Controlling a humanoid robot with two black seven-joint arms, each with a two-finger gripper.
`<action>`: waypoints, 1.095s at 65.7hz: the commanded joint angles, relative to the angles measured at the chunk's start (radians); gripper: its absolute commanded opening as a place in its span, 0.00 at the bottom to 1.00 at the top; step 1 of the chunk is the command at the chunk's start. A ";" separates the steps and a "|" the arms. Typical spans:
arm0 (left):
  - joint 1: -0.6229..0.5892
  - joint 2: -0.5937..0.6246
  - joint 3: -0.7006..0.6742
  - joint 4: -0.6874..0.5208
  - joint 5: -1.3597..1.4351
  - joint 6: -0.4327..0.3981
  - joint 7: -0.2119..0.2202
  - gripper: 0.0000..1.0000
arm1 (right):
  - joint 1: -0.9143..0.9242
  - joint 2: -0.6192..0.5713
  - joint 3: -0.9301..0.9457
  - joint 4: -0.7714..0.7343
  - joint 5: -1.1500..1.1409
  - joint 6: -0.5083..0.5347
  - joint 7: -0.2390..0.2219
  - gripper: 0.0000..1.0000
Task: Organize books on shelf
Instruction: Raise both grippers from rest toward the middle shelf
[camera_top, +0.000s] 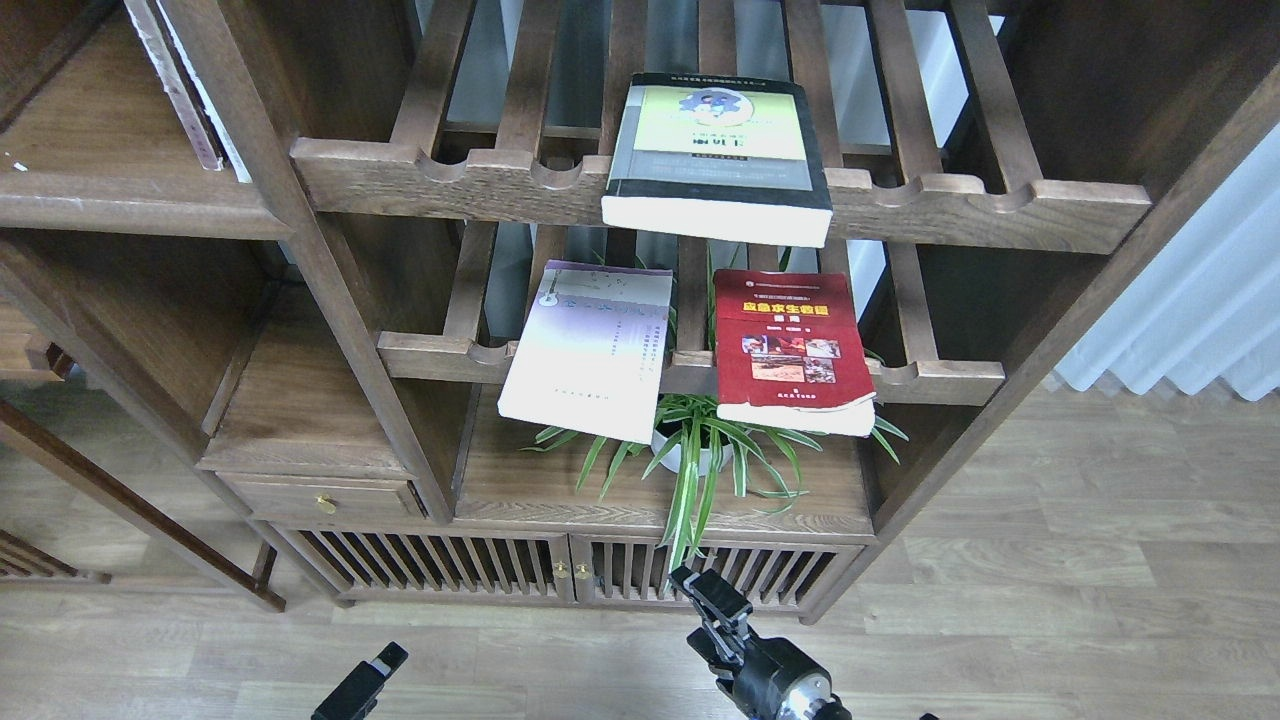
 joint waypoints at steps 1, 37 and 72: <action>-0.001 -0.004 -0.014 0.015 0.000 0.000 0.018 1.00 | 0.000 0.000 0.002 -0.006 -0.003 0.031 0.003 1.00; -0.001 -0.009 -0.019 0.015 0.000 0.000 0.005 1.00 | 0.017 -0.012 -0.072 -0.073 -0.009 0.306 -0.003 1.00; -0.002 -0.009 -0.054 0.015 0.000 0.000 0.001 1.00 | 0.119 -0.023 -0.090 -0.324 -0.091 0.306 -0.005 1.00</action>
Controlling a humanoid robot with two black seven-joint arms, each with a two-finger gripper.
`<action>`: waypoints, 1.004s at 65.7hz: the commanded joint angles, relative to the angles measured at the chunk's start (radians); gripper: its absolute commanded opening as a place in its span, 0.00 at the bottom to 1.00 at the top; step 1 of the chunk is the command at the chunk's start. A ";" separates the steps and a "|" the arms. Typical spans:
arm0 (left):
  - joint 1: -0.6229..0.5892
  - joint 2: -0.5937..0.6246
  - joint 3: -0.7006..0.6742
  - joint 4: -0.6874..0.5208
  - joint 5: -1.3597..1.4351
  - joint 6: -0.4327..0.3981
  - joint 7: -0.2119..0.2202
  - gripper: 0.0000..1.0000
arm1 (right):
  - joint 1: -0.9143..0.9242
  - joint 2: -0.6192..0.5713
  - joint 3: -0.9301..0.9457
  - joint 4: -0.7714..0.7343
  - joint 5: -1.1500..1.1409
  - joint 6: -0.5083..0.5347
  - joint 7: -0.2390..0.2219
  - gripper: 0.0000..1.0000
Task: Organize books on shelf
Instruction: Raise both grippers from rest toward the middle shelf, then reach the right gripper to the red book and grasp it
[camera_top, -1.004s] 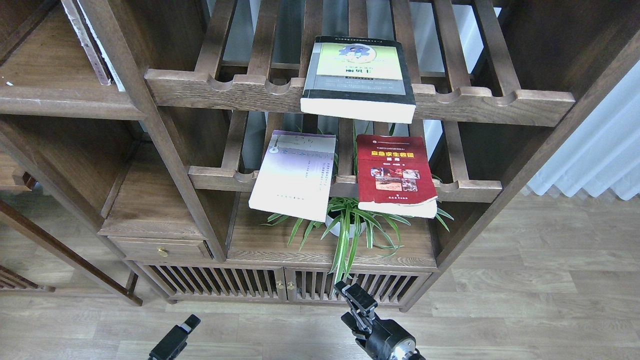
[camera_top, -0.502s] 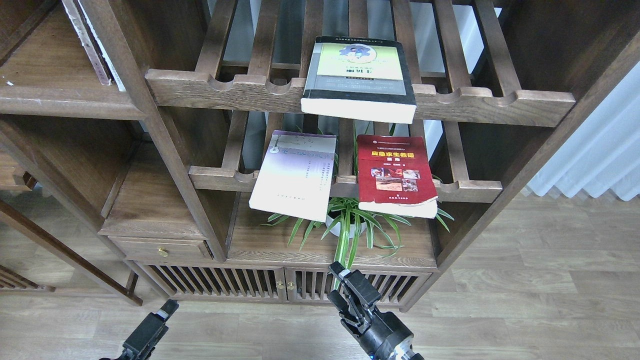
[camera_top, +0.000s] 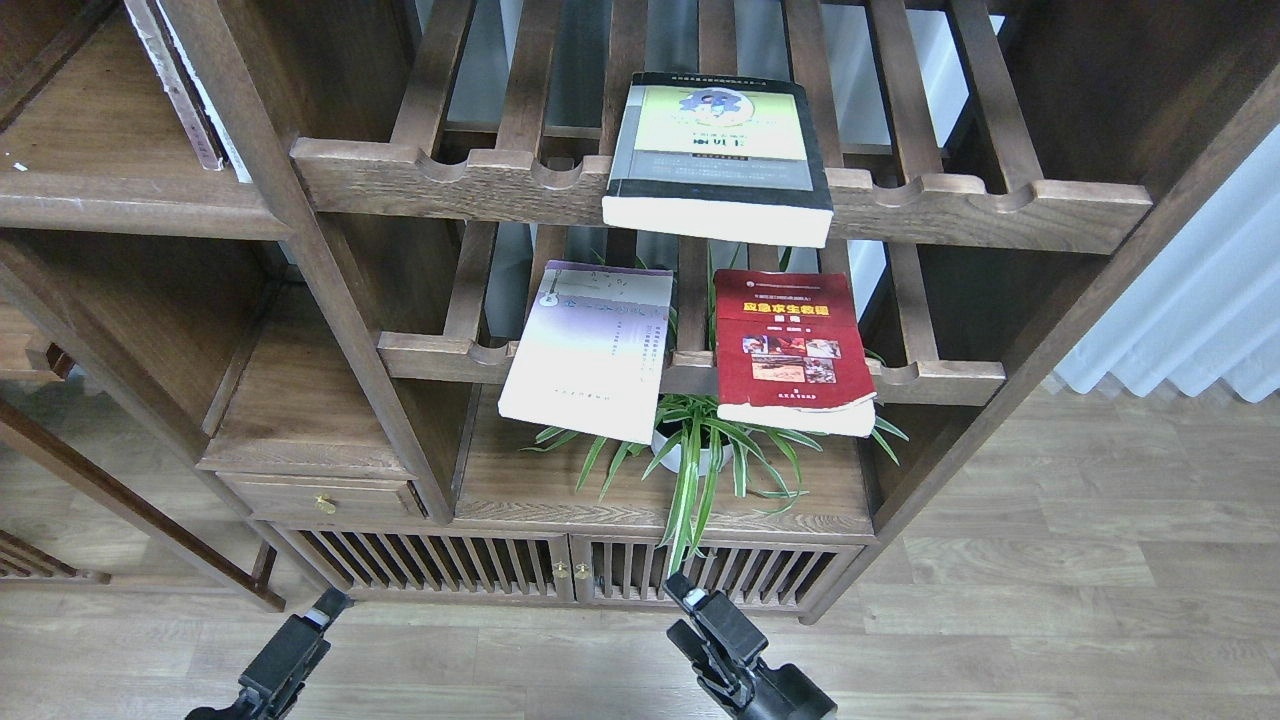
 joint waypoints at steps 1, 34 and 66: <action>-0.001 0.003 -0.009 0.000 0.000 0.000 0.000 1.00 | 0.030 0.003 0.004 -0.016 -0.031 0.000 0.002 1.00; -0.005 0.008 -0.037 0.014 0.002 0.000 0.002 1.00 | 0.079 0.026 0.090 0.036 0.084 0.000 0.092 1.00; -0.007 0.009 -0.068 0.029 0.002 0.000 0.002 1.00 | 0.107 0.026 0.205 0.143 0.088 0.000 0.127 1.00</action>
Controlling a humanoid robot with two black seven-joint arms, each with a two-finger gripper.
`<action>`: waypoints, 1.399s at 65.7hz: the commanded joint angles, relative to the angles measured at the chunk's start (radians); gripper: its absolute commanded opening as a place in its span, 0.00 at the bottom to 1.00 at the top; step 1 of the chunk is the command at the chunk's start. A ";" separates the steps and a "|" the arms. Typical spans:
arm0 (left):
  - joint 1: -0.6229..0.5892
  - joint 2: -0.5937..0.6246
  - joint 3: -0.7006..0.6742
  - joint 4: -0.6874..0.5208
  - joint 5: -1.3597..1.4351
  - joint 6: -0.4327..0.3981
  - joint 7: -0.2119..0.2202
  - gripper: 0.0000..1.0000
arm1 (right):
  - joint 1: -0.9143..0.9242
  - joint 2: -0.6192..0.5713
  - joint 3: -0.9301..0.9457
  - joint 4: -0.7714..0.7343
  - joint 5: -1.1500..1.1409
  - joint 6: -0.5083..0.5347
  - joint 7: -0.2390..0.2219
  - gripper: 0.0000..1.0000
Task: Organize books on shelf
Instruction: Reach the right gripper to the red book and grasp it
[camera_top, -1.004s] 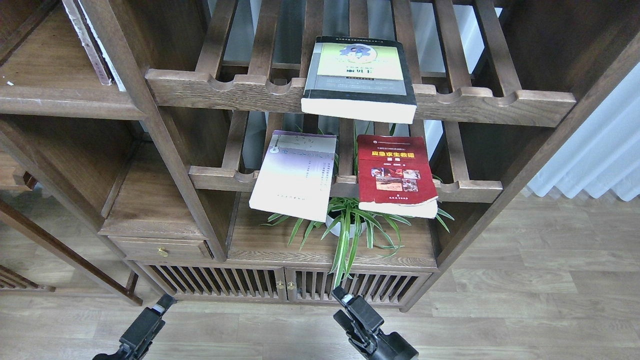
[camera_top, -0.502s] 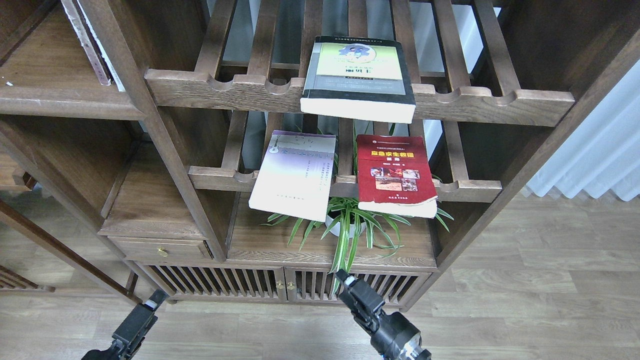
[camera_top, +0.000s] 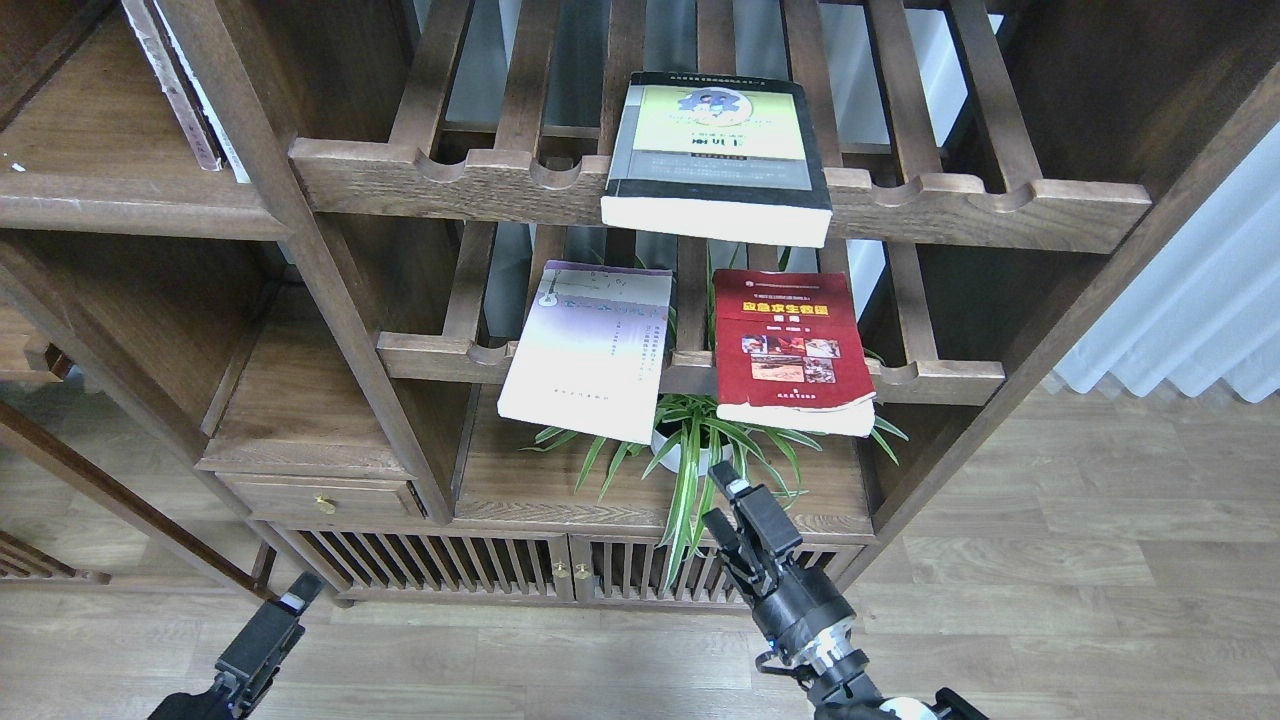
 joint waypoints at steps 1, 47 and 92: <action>0.000 0.000 -0.002 0.000 0.000 0.000 0.000 1.00 | 0.019 0.000 0.052 0.004 0.003 0.000 0.016 1.00; -0.001 0.000 -0.025 0.031 0.000 0.000 0.000 1.00 | 0.046 0.000 0.084 -0.021 0.055 0.000 0.112 0.46; -0.100 -0.031 -0.025 0.184 0.000 0.000 -0.003 1.00 | 0.015 0.000 0.092 -0.010 0.073 0.000 0.111 0.09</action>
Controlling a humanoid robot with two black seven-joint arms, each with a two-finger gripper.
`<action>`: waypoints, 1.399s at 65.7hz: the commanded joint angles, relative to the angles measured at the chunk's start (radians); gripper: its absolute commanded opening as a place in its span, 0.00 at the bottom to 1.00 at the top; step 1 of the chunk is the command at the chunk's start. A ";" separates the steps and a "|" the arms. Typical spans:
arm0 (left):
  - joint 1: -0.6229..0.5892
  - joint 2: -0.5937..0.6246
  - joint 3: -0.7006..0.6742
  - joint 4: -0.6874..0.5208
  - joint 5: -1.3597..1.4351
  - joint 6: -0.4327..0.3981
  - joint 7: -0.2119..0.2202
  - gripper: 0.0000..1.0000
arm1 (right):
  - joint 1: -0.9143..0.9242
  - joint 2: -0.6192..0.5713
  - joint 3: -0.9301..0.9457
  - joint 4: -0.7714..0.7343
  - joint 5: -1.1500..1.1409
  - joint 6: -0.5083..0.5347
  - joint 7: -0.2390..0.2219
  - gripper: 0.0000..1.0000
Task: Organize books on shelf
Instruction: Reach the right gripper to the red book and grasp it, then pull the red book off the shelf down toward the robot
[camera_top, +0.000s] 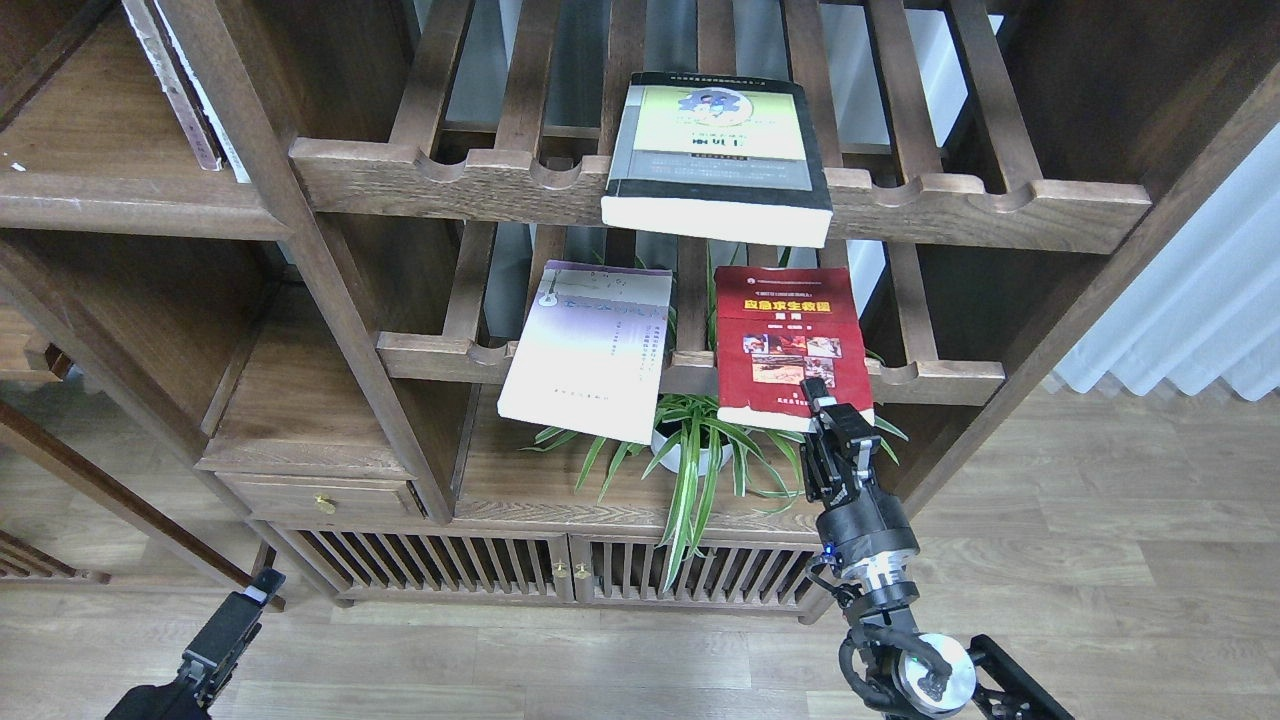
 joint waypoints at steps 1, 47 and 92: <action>-0.045 -0.021 0.000 0.057 -0.001 0.000 -0.002 1.00 | -0.028 0.000 -0.009 0.022 0.000 0.000 -0.003 0.09; -0.043 -0.039 0.056 0.097 -0.001 0.000 0.011 1.00 | -0.326 0.000 -0.089 0.114 -0.007 0.000 -0.015 0.09; -0.043 -0.080 0.150 0.090 -0.004 0.000 0.013 1.00 | -0.358 -0.015 -0.179 0.097 -0.081 0.000 -0.067 0.10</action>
